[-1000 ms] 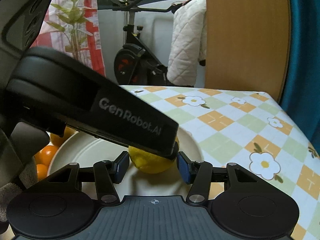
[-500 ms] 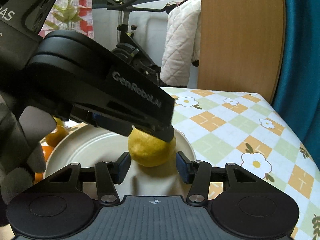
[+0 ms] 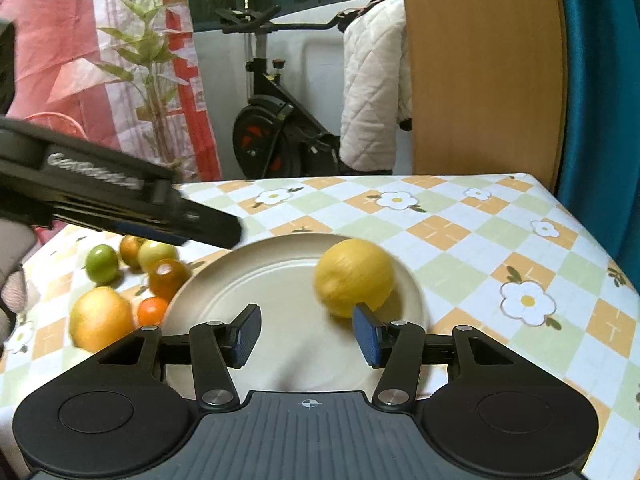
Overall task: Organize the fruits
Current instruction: 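Lower the lemon onto the plate and open the right gripper, then grasp the small brown fruit with the right gripper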
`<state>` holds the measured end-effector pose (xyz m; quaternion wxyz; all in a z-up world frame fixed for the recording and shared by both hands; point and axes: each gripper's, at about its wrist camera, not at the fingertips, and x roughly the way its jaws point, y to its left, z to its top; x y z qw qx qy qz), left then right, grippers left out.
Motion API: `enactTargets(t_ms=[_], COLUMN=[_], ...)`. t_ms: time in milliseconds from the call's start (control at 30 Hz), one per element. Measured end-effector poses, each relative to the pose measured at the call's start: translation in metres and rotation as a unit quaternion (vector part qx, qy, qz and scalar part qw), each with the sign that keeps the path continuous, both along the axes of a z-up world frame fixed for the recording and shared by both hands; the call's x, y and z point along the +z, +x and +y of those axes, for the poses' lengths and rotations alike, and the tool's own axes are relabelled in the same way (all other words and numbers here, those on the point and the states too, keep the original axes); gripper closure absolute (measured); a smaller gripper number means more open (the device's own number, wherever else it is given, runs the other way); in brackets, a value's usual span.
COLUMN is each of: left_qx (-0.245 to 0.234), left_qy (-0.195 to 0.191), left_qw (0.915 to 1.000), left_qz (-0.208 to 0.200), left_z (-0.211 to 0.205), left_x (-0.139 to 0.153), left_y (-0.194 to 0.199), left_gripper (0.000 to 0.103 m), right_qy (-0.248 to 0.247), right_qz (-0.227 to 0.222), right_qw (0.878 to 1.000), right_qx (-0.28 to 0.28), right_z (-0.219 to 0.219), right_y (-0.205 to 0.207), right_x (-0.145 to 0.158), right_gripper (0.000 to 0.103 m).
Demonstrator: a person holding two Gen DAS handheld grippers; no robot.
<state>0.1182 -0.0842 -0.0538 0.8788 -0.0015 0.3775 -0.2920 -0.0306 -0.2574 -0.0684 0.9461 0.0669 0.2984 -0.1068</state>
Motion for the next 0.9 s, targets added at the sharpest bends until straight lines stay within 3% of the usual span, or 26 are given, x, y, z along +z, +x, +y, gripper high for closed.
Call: enactTargets(t_ms=[200,400,667,733,900], left_qx=[0.038,0.076,0.073,0.07,0.071], left_qy=[0.005,-0.007,-0.005,0.001,0.003], left_qw=[0.9992,0.9967,0.9972,0.9975,0.9974], left_qz=[-0.011,-0.027,-0.018,-0.009,0.009], left_z=[0.038,0.065,0.082,0.084,0.086], left_x=[-0.002,-0.006,-0.017,-0.022,-0.032], left_y=[-0.018,-0.039,-0.066,-0.068,-0.065], left_gripper=[0.045,0.046,0.048,0.055,0.059], right_qy=[-0.012,-0.024,-0.028,-0.027,-0.026], right_qz=[0.001,0.016,0.038,0.046,0.062], right_qw=[0.999,0.995,0.989,0.988,0.987], right_qx=[0.048,0.097,0.137,0.142,0.144], right_z=[0.033,0.067,0.096,0.1,0.106], right_y=[0.0,0.001,-0.003,-0.001,-0.001], right_x=[0.003,0.001,-0.001,-0.004,-0.007], right_gripper=[0.056,0.065,0.075,0.077,0.08])
